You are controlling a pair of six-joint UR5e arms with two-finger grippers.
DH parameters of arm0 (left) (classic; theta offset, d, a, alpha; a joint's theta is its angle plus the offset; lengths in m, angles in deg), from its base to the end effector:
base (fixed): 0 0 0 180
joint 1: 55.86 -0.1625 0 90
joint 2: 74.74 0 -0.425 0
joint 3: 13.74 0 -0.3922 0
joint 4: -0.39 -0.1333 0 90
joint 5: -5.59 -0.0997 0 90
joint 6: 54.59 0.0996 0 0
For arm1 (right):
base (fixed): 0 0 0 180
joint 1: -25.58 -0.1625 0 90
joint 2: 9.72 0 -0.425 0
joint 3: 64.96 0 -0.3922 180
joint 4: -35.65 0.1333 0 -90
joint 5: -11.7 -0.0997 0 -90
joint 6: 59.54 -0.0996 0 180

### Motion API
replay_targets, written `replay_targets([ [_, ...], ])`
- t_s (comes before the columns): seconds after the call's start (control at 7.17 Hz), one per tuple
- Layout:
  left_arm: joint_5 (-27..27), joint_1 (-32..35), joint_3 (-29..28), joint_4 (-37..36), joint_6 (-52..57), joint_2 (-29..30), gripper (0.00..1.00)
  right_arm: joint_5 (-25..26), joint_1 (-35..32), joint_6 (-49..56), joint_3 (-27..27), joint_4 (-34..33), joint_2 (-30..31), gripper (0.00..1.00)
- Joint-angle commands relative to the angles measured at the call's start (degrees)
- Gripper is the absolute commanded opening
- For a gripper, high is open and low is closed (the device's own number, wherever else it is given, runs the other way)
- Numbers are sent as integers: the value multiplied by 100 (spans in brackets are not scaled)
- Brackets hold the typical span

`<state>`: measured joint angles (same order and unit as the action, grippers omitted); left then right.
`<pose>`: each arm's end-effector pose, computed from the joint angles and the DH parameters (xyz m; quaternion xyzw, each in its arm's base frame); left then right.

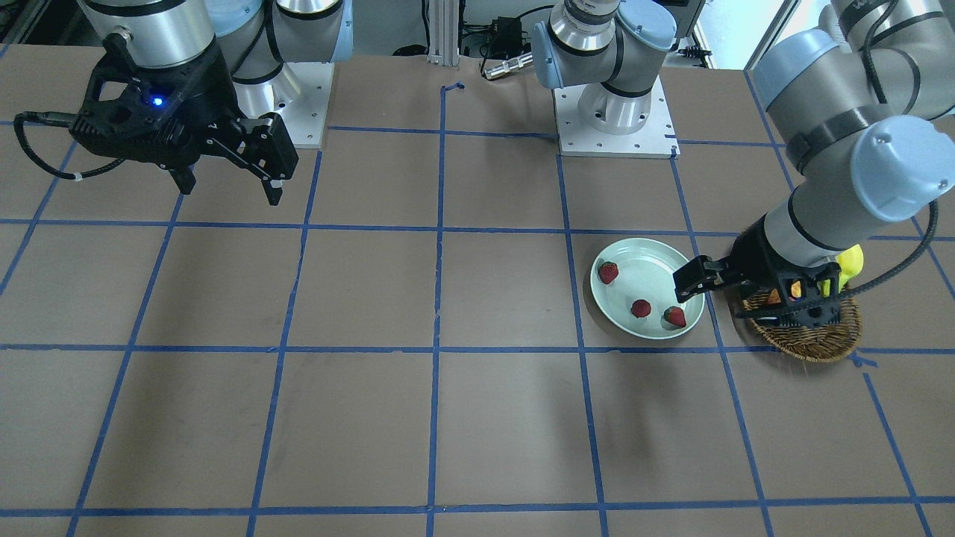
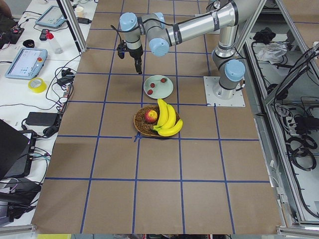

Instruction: Collect all strawberries into plate

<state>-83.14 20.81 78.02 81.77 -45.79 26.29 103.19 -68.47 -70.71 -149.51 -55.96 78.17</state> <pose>-0.0037 -0.5722 0.3863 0.0399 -0.9985 -0.0336 0.0179 0.1668 -0.5046 0.5195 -0.0626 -0.9970 0.0445 0.0072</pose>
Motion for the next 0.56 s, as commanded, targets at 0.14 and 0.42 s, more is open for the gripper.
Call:
replay_targets([
  [0.14, 23, 146, -211, 123, -88, -451, 100, 9, 1, 0, 0, 3, 0, 100],
  [0.42, -21, 600, -219, 124, -97, -706, 100, 9, 1, 0, 0, 3, 0, 100],
])
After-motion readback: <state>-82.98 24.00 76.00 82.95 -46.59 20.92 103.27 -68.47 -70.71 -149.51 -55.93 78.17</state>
